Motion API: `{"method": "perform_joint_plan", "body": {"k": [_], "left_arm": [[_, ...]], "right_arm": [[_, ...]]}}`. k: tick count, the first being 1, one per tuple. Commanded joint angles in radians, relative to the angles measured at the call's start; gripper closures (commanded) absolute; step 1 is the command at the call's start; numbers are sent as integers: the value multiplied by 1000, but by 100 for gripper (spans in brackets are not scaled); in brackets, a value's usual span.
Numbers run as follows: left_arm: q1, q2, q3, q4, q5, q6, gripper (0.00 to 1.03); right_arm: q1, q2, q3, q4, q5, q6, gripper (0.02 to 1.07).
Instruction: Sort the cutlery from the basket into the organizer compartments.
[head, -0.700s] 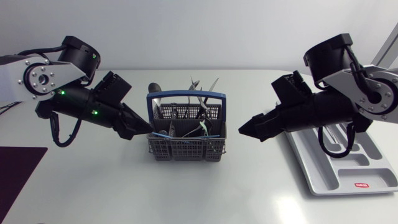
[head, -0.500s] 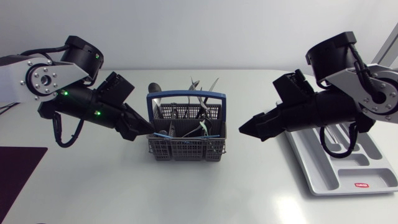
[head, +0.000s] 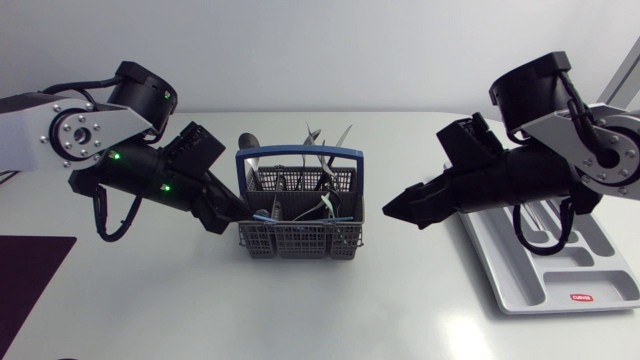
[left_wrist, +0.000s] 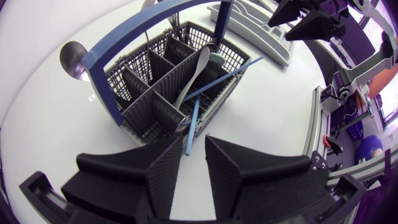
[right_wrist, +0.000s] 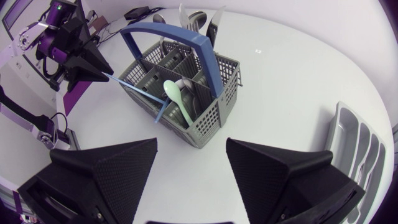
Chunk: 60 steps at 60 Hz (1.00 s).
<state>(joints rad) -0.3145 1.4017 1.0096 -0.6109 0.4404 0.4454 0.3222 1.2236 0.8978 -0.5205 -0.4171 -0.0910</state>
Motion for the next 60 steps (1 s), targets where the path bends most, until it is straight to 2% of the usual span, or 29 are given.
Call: {"method": "perform_joint_plan", "body": {"k": [1,35,44,54,60], "left_arm": [[-12,22,-28,5,-12,-8,76],[-34,46,-35,36,-46,-16,76],[-44,48,-42,51,-48,-20,80],[-46,49,-48,63,-49,-22,98],[-51,42,-51,63,-49,-22,100]], "right_arm": [[9,-7,-30,-12,3,-7,27],[18,-9,-51,-3,3,-6,25],[20,-10,-54,-3,3,-7,25],[18,-12,-56,-3,5,-7,24],[18,-12,-56,-1,5,-9,24]]}}
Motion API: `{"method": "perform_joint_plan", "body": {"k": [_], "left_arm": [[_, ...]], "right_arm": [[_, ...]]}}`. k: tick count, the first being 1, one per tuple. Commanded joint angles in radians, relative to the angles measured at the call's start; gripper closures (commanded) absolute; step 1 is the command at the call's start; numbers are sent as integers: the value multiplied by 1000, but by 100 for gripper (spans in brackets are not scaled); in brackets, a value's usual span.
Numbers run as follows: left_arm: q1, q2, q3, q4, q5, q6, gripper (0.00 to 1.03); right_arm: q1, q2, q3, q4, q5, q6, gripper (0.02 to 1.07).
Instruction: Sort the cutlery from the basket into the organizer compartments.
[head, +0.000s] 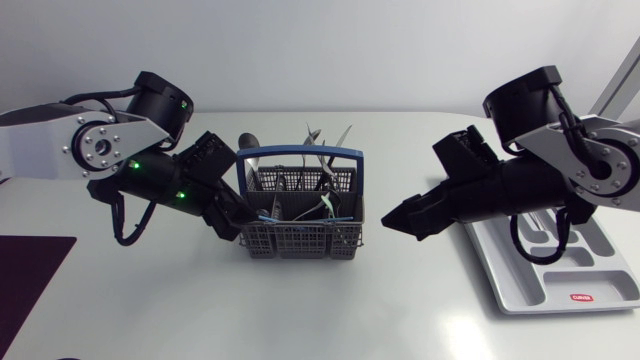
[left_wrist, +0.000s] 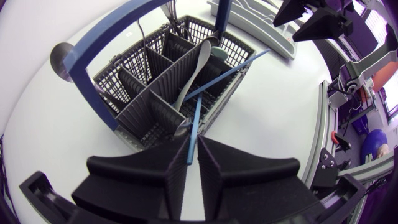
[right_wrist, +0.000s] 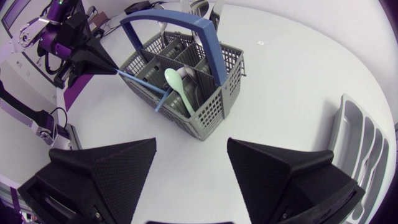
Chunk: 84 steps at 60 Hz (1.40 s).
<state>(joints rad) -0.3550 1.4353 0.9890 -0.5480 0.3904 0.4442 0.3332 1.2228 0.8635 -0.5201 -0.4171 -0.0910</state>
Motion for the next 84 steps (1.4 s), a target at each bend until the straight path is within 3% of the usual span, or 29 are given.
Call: {"method": "perform_joint_plan", "body": {"k": [1,20,54,63,72,84], "left_arm": [[-12,5,-30,0,1,-21,100],[-48,-56,-6,-10,-25,-52,100],[-96,-228,154,-303,-139,-29,100],[-98,-306,198,-406,-153,-10,100],[-119,-348,286,-504,-151,-9,100],[-144,-351,336,-556,-102,-6,100]], "right_arm": [[7,-13,-21,-1,5,-9,24],[9,-23,-34,-1,6,-13,24],[52,-48,-24,-15,40,-32,21],[116,-117,2,-47,64,-90,16],[277,-201,42,-55,182,-158,13],[425,-207,134,-84,248,-207,7]]}}
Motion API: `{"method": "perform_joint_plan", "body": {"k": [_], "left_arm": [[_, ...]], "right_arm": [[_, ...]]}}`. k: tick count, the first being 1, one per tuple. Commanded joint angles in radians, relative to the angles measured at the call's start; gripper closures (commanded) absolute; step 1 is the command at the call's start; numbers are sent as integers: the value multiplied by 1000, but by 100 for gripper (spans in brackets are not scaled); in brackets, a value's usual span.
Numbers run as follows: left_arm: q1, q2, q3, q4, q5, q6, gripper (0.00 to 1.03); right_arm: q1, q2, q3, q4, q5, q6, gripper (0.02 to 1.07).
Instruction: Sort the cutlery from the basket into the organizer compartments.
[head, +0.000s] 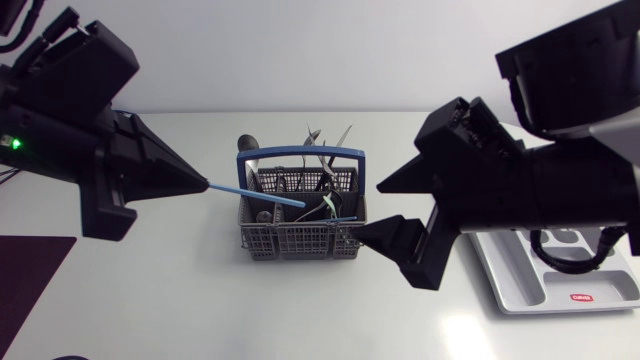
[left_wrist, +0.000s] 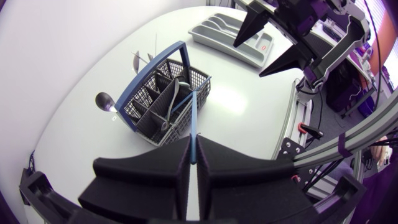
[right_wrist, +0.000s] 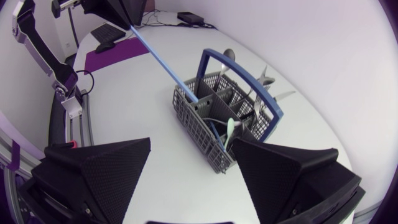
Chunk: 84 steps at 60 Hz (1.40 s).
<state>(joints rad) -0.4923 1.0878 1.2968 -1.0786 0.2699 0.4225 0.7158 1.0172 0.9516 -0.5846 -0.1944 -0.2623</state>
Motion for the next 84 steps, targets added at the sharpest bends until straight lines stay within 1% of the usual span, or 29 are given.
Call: {"method": "perform_joint_plan", "body": {"k": [1,4,8,12,14,17,25,28,29,32,33,38,40,44,68,74,76,84], "left_arm": [[-6,-3,32,-32,34,21,100],[-6,1,35,-41,60,27,100],[-3,26,35,-53,120,38,100],[6,44,29,-58,155,59,100],[11,61,22,-60,195,76,100],[11,78,18,-61,230,91,100],[-3,135,13,-63,285,133,100],[-8,158,13,-63,287,144,100],[-14,175,13,-63,290,153,100],[-23,190,15,-63,295,162,100],[-32,201,16,-63,296,168,100],[-48,228,30,-63,318,171,100],[-55,242,39,-61,318,171,100],[-63,264,53,-61,319,170,100],[-88,340,113,-61,328,142,100],[-91,340,116,-63,328,130,100],[-92,340,118,-63,327,127,100],[-103,345,122,-63,327,121,100]], "right_arm": [[51,3,53,-20,32,-37,7],[73,17,73,-15,41,-52,7],[113,50,96,-14,69,-83,7],[139,87,111,-17,89,-104,7],[152,104,116,-14,96,-123,7],[165,123,115,-8,98,-141,7],[182,152,102,-3,99,-170,7],[182,158,95,2,99,-176,9],[182,159,85,8,99,-181,12],[182,162,75,9,99,-187,14],[182,164,67,11,98,-192,16],[182,173,42,19,96,-199,19],[182,175,33,23,95,-206,23],[178,175,19,31,89,-212,28],[159,150,-56,69,87,-213,28],[154,133,-66,88,85,-213,39],[154,132,-66,91,85,-213,41],[154,132,-65,104,82,-212,57]]}}
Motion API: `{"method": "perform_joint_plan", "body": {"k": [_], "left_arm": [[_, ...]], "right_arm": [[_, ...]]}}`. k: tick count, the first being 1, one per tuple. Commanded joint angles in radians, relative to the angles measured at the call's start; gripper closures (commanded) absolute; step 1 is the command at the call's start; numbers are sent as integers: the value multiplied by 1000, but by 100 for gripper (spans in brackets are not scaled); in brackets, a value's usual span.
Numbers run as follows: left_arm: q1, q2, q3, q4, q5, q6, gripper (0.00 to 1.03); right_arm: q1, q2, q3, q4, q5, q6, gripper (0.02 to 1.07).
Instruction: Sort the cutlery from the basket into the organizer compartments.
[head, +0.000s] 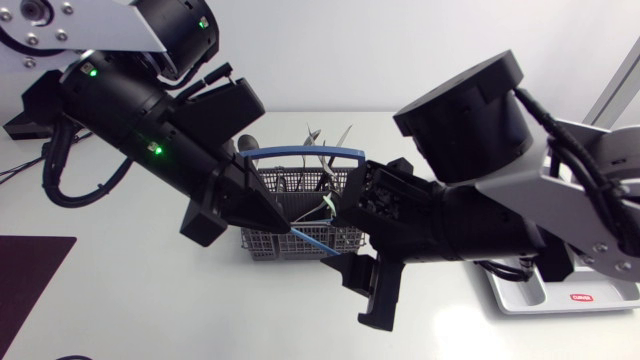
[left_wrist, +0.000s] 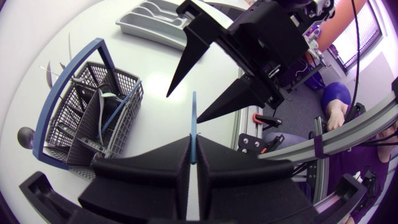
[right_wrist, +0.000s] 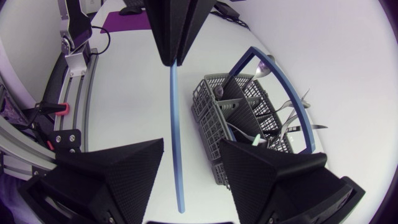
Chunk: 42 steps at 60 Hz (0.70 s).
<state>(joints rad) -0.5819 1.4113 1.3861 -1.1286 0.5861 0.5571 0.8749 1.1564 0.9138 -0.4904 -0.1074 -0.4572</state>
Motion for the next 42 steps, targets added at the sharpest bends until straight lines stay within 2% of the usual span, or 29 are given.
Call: {"method": "perform_joint_plan", "body": {"k": [1,13,18,23,29,34,37,42], "left_arm": [[-13,21,33,-13,12,-14,100],[-19,26,34,-13,11,-19,100],[-16,26,36,-13,11,-19,100],[-13,26,37,-13,11,-22,100],[-10,28,47,-8,11,-29,99],[5,29,67,-2,12,-49,82],[8,29,77,0,12,-56,77],[24,28,110,13,12,-86,52]], "right_arm": [[-5,-7,-27,10,-5,-17,58],[-7,-11,-35,19,-5,-12,78],[-7,-18,-38,15,-5,-12,81],[-7,-21,-38,12,-11,-12,92],[-5,-24,-32,-5,-31,-6,96],[-1,-31,-29,-19,-32,-1,97],[3,-37,-29,-27,-32,5,97],[3,-55,-29,-42,-32,14,97]]}}
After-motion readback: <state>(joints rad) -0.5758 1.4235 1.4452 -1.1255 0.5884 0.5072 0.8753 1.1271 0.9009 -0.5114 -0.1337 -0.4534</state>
